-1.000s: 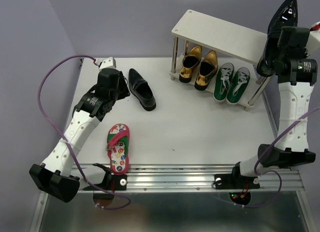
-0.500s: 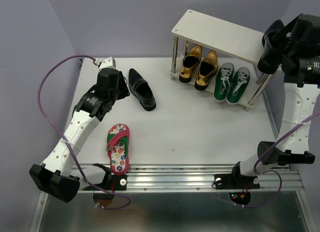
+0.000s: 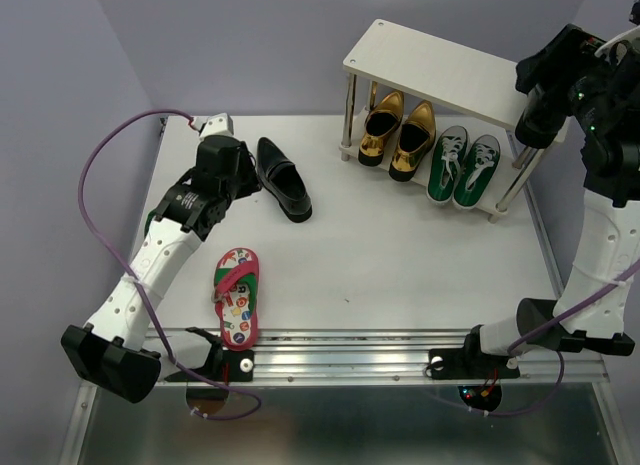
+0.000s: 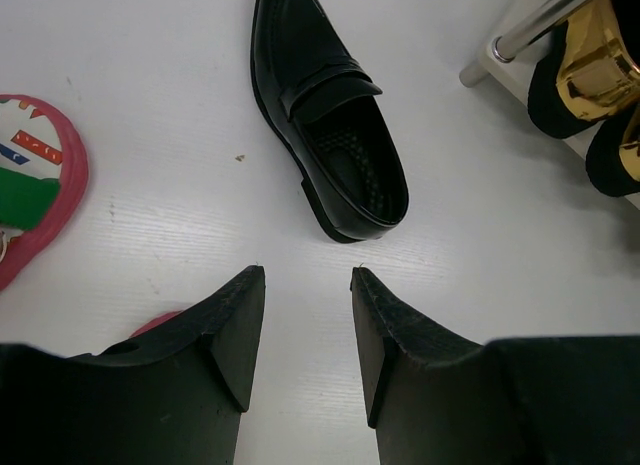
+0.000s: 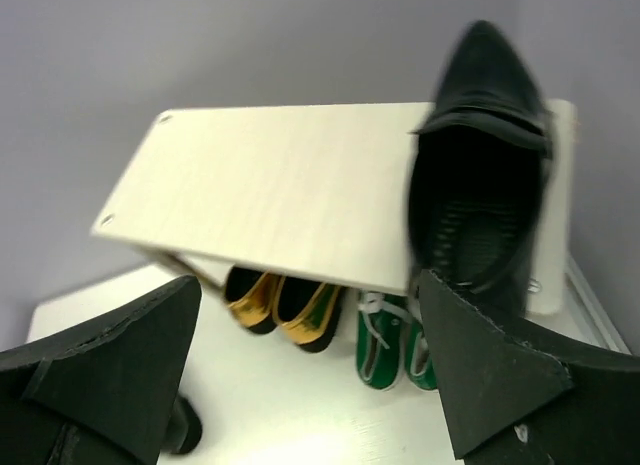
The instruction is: Place and organize the shoes onto the shoe shelf
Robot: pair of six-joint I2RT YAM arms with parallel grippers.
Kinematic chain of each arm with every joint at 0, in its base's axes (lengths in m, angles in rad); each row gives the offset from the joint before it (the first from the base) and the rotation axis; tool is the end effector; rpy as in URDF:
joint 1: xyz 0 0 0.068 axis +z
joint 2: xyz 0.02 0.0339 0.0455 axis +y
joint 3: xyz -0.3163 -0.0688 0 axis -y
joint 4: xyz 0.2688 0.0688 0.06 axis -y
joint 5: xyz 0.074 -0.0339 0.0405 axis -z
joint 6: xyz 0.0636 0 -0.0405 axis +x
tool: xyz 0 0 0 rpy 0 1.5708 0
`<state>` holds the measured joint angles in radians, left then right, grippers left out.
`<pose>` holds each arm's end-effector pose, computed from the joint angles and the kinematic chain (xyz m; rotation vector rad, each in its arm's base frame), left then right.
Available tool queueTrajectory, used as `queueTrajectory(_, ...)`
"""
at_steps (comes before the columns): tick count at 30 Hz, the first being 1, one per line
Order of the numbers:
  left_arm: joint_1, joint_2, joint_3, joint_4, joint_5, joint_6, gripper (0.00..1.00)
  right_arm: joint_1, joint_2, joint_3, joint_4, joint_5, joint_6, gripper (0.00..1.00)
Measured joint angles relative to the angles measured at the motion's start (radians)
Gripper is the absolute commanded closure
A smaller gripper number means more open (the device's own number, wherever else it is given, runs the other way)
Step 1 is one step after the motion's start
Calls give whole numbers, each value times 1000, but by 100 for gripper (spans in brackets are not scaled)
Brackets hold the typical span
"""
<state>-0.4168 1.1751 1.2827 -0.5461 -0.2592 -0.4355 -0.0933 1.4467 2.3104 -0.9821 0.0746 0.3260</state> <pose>0.2640 -0.0991 0.4364 -0.1842 1.9968 -0.2879 0.2448 -0.0277 0.6545 0.4063 1.6405 0.1115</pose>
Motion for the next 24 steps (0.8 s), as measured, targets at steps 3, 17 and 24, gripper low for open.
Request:
queueTrajectory(3,5,18,-4,14,10,-8,49,0,-12,26,2,-204,-40,6)
queueTrajectory(17,26,188,-80,72,78,-75,31,191,57,27,-8,-576,-90,7)
queueTrajectory(24,26,269,-110,146,137,-150,18,584,215,29,-35,-376,-125,3)
